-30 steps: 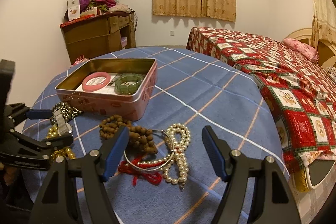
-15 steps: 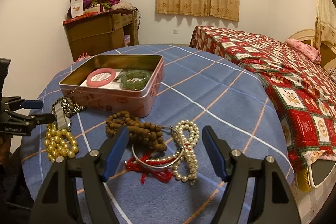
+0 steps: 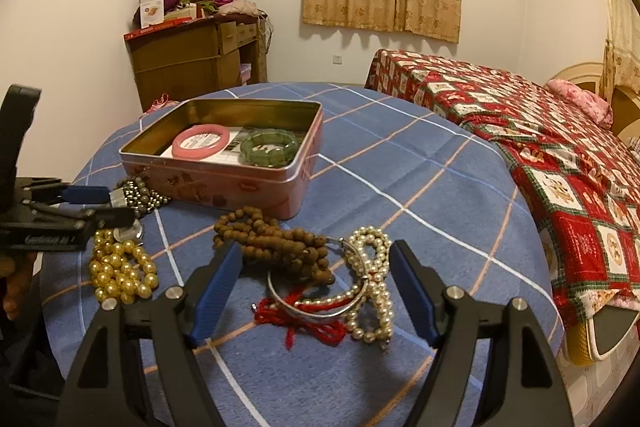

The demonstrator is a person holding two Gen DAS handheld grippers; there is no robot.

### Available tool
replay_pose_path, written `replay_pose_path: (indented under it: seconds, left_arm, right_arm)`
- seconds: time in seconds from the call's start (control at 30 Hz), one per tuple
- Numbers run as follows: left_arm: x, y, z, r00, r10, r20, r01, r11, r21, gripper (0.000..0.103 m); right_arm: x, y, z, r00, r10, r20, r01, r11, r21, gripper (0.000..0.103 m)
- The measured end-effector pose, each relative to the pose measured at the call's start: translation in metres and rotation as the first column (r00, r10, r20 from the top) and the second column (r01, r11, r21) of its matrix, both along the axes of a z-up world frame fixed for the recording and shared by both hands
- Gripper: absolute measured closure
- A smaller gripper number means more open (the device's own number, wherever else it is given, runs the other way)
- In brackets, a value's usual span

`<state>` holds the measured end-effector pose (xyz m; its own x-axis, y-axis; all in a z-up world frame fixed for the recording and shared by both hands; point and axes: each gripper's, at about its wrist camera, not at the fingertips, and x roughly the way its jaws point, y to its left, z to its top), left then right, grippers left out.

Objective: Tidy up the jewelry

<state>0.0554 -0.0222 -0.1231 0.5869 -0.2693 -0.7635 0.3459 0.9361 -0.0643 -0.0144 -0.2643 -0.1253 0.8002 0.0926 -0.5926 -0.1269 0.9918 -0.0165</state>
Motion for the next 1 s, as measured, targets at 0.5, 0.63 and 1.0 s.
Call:
replay_pose_path:
  seconds: [0.5, 0.63, 1.0]
  left_arm:
    - [-0.016, -0.009, 0.022, 0.998, -0.05, 0.044, 0.049, 0.998, 0.026, 0.103]
    - [-0.015, -0.02, 0.018, 0.999, -0.039, -0.011, 0.04, 0.998, 0.048, 0.085]
    - [-0.012, -0.042, 0.009, 1.0, 0.014, -0.014, -0.013, 0.993, 0.12, 0.05]
  right_arm:
    - [0.001, -0.001, -0.002, 1.0, -0.007, 0.0, 0.007, 1.0, 0.005, 0.025]
    - [0.001, -0.001, -0.001, 1.0, -0.001, -0.002, 0.001, 1.0, 0.005, 0.023]
    - [0.005, -0.019, 0.001, 1.0, -0.018, 0.019, 0.017, 0.999, 0.04, 0.023]
